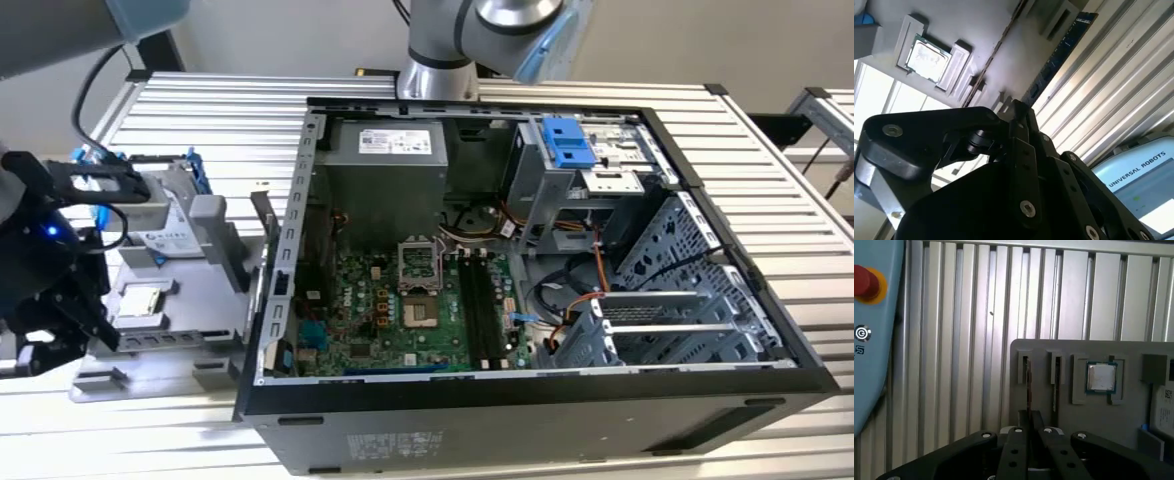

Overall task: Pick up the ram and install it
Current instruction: 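Pick up the ram and move it above insertion slot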

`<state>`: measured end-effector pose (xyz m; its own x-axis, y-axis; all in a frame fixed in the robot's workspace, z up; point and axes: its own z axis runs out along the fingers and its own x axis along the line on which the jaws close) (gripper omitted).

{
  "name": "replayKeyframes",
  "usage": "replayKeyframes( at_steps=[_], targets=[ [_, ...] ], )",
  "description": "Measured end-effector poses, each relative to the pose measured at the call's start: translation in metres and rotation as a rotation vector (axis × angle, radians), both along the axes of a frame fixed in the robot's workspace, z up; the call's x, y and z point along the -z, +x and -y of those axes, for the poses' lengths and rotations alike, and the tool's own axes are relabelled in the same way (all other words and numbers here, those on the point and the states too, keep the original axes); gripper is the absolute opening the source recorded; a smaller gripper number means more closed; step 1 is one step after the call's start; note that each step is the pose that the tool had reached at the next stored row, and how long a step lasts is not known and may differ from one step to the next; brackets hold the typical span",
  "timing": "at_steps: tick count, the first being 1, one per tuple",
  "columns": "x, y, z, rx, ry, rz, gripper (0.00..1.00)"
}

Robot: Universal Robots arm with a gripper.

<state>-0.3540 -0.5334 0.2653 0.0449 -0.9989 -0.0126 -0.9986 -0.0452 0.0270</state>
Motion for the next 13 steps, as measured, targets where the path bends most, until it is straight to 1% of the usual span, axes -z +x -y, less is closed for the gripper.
replayKeyframes(
  at_steps=[2, 3, 9, 11, 13],
  targets=[
    [-0.0092, 0.0, 0.0, 0.0, 0.0, 0.0, 0.0],
    [-0.0112, 0.0, 0.0, 0.0, -0.0003, -0.0002, 0.0],
    [-0.0113, 0.0, 0.0, 0.0, -0.0001, 0.0, 0.0],
    [-0.0139, 0.0, 0.0, 0.0, -0.0005, -0.0004, 0.0],
    [-0.0187, 0.0, 0.0, 0.0, -0.0003, -0.0001, 0.0]
  ],
)
